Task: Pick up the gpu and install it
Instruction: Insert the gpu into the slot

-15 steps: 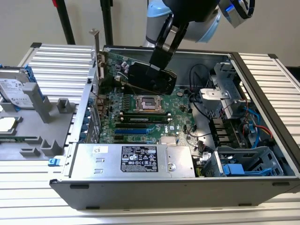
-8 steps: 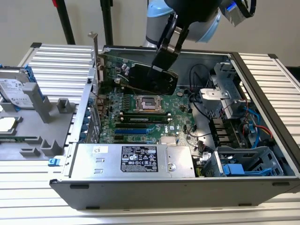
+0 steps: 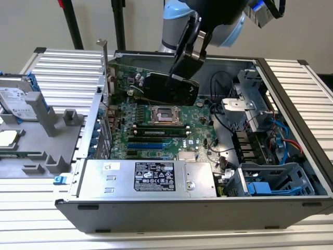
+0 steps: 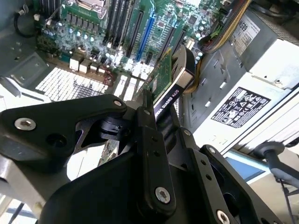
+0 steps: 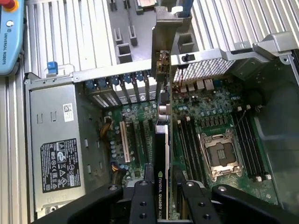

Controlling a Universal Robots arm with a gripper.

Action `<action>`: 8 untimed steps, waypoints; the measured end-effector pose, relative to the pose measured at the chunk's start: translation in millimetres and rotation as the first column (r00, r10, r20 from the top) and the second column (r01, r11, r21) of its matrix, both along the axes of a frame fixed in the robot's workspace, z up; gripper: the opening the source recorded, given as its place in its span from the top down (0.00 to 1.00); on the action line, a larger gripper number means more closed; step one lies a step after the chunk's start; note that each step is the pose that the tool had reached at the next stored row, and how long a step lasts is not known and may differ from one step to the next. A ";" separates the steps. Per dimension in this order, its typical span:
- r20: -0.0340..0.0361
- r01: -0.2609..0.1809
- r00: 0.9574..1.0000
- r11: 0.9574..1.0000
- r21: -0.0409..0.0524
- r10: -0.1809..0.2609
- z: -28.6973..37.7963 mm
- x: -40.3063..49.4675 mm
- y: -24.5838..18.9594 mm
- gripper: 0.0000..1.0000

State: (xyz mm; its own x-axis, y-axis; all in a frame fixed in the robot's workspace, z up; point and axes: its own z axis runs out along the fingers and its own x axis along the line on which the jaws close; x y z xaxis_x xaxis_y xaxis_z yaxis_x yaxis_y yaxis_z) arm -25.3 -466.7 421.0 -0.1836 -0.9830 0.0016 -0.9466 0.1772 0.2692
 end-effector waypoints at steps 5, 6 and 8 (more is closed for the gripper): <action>0.000 -0.042 0.999 0.999 0.000 0.042 0.0 1.1 0.0 1.00; 0.000 -0.049 0.999 0.999 0.000 0.049 -0.1 1.1 0.0 1.00; 0.000 -0.060 0.998 0.998 0.000 0.060 0.0 1.2 0.0 1.00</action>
State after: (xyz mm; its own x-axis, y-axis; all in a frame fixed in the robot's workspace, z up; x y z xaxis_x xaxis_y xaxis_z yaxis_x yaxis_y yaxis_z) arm -24.1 -466.7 421.0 -0.1239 -0.9923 0.0016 -0.9556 0.1197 0.2692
